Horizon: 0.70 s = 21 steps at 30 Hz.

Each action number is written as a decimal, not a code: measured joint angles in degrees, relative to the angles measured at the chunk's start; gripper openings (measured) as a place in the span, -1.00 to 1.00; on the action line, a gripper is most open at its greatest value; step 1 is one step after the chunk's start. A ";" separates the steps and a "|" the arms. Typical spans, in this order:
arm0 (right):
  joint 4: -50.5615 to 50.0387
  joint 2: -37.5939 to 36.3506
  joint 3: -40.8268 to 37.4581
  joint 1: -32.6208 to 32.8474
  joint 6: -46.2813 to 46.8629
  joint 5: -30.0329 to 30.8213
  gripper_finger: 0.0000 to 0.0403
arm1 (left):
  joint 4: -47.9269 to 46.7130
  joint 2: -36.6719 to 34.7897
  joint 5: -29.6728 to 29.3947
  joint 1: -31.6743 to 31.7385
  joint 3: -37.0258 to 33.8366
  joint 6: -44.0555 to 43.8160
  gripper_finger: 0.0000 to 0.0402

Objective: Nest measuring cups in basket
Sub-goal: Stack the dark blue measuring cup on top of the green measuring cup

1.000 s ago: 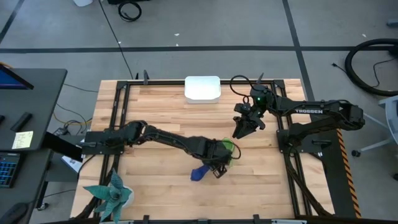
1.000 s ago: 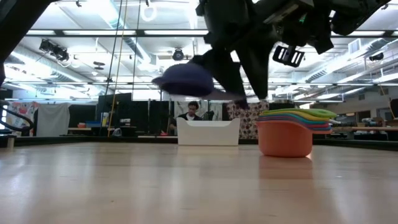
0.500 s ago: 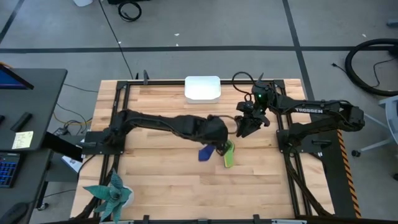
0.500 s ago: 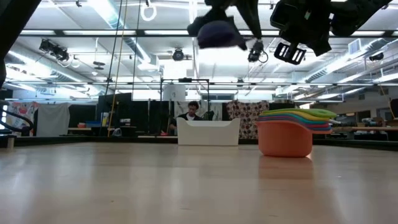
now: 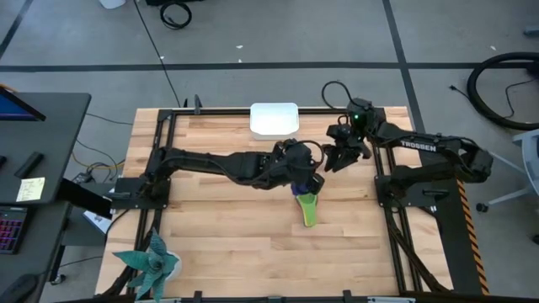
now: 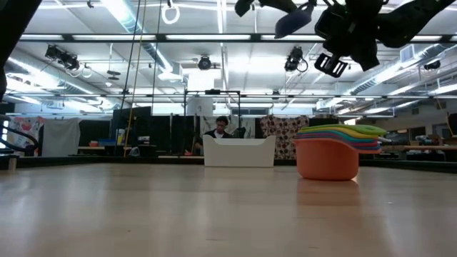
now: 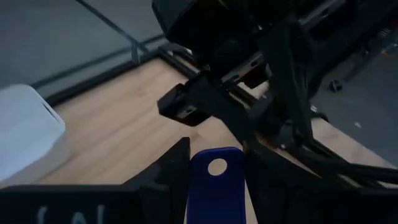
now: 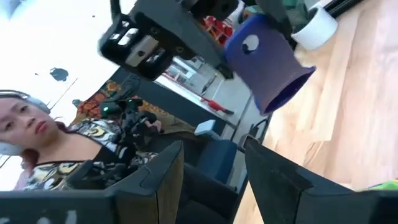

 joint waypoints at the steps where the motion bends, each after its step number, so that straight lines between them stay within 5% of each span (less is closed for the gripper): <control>1: 0.25 0.00 0.00 -0.89 -0.02 -1.27 -0.12 | 0.38 0.00 -1.21 -0.28 0.00 0.45 -0.34; 21: 2.72 -0.44 0.00 -16.02 2.41 -2.64 -0.12 | 6.85 4.97 -30.80 -6.84 0.02 0.29 -0.34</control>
